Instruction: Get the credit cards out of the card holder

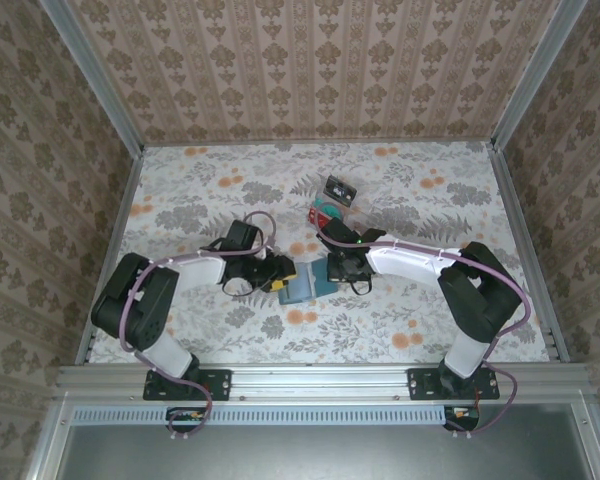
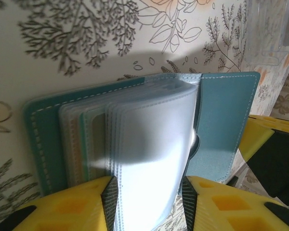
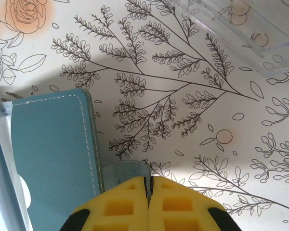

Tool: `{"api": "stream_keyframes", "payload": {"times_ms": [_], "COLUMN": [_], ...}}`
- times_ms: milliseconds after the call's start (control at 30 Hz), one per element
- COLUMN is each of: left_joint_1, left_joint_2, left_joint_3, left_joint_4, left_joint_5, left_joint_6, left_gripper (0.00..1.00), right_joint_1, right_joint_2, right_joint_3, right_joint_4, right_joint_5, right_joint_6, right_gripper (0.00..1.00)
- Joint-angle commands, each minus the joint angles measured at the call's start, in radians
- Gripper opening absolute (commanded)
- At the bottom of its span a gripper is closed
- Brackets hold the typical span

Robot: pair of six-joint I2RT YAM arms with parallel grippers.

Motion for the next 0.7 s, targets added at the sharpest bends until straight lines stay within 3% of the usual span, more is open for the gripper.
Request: {"api": "stream_keyframes", "payload": {"times_ms": [0, 267, 533, 667], "left_joint_1": [-0.023, -0.065, -0.070, -0.070], "left_joint_2": [0.041, 0.087, 0.090, 0.091], "left_joint_3": [0.034, 0.094, 0.097, 0.089], "left_joint_4": [-0.046, -0.084, -0.151, -0.148], "left_joint_5": [-0.043, -0.074, -0.117, -0.119], "left_joint_6": [0.024, 0.037, 0.061, 0.060], "left_gripper": [0.42, 0.33, 0.29, 0.27], "right_joint_1": [-0.003, -0.015, -0.028, -0.021], "right_joint_2": [0.009, -0.030, -0.171, -0.226], "right_joint_3": [-0.020, -0.025, 0.033, 0.073], "right_joint_4": [0.023, 0.021, -0.094, -0.101], "right_joint_5": [-0.035, -0.041, 0.056, 0.013], "right_joint_6": [0.002, -0.004, -0.036, -0.079], "right_gripper": [0.05, 0.11, 0.39, 0.52]}}
